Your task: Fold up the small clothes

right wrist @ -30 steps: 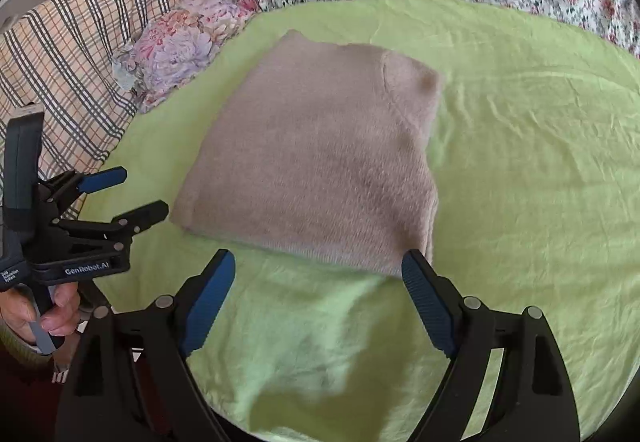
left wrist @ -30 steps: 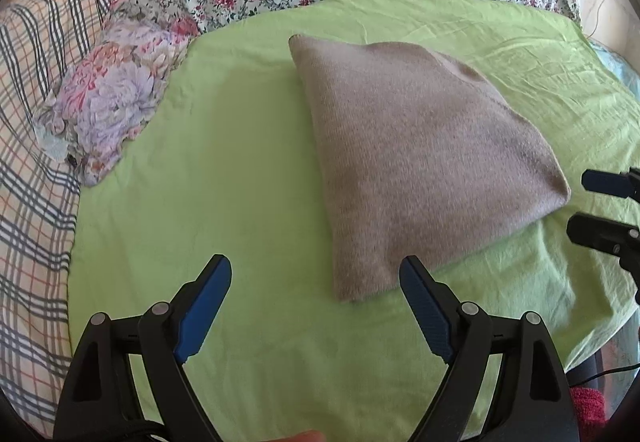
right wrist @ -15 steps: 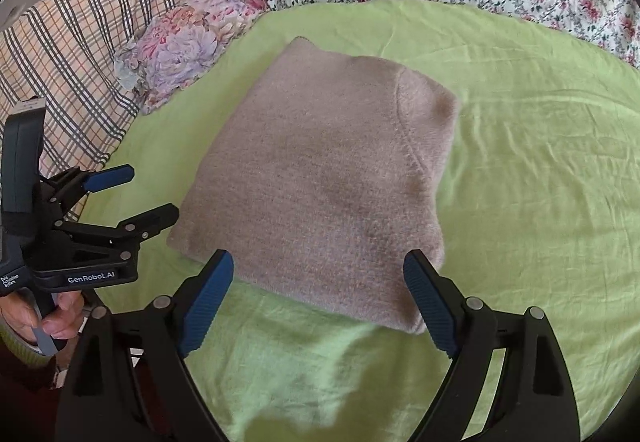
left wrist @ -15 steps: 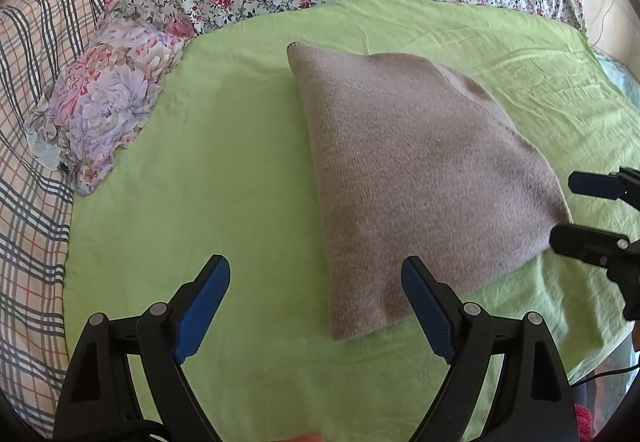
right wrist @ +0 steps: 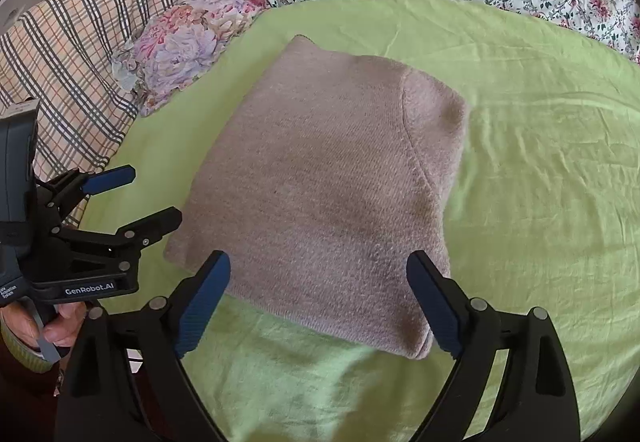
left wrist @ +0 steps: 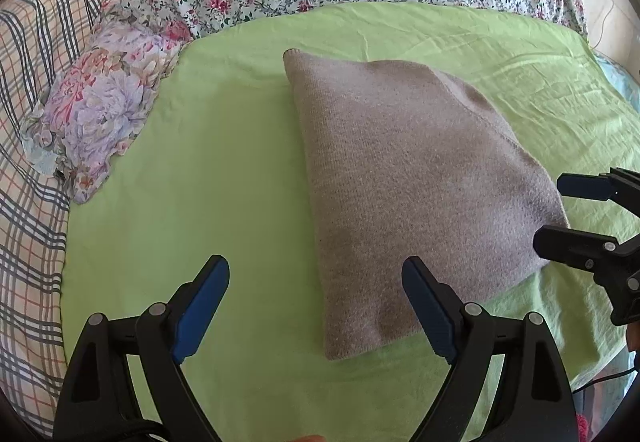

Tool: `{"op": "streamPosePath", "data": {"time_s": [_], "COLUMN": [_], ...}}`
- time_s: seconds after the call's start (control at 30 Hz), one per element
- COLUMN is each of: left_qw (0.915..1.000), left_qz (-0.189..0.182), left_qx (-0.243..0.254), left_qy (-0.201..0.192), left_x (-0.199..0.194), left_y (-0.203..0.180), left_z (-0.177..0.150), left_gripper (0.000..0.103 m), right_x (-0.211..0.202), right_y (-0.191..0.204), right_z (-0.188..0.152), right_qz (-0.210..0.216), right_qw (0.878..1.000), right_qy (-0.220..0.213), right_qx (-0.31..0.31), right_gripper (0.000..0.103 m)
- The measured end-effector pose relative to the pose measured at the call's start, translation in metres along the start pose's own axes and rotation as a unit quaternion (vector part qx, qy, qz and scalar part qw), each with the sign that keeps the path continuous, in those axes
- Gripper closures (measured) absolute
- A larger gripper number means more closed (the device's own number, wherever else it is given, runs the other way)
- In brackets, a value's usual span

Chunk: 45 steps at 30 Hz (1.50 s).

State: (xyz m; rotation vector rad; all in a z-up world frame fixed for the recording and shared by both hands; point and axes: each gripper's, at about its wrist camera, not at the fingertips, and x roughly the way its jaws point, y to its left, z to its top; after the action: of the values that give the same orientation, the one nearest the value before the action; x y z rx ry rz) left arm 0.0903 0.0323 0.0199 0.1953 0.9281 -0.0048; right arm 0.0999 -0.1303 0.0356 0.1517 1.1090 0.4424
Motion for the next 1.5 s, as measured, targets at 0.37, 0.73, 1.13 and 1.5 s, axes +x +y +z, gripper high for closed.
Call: {"op": "streamPosePath", "data": {"time_s": [0.37, 0.73, 1.13, 1.5], "left_qw": [1.0000, 1.0000, 1.0000, 0.9999], "left_qz": [-0.002, -0.006, -0.008, -0.011], "left_qx": [0.003, 0.002, 0.000, 0.001], "left_qy": [-0.003, -0.004, -0.004, -0.002], "left_x": [0.002, 0.003, 0.005, 0.008], "left_y": [0.001, -0.001, 0.002, 0.001], "left_z": [0.007, 0.009, 0.014, 0.017], "left_gripper": [0.014, 0.014, 0.014, 0.014], "right_x": [0.001, 0.001, 0.003, 0.004], "right_y": [-0.002, -0.006, -0.008, -0.005], "right_z": [0.007, 0.013, 0.017, 0.017], "right_qz": [-0.001, -0.001, 0.000, -0.002], "right_qw": [1.000, 1.000, 1.000, 1.000], "right_qy": [-0.001, -0.001, 0.000, 0.000], "right_qx": [0.001, 0.002, 0.003, 0.005], "right_gripper": [0.013, 0.012, 0.012, 0.012]}}
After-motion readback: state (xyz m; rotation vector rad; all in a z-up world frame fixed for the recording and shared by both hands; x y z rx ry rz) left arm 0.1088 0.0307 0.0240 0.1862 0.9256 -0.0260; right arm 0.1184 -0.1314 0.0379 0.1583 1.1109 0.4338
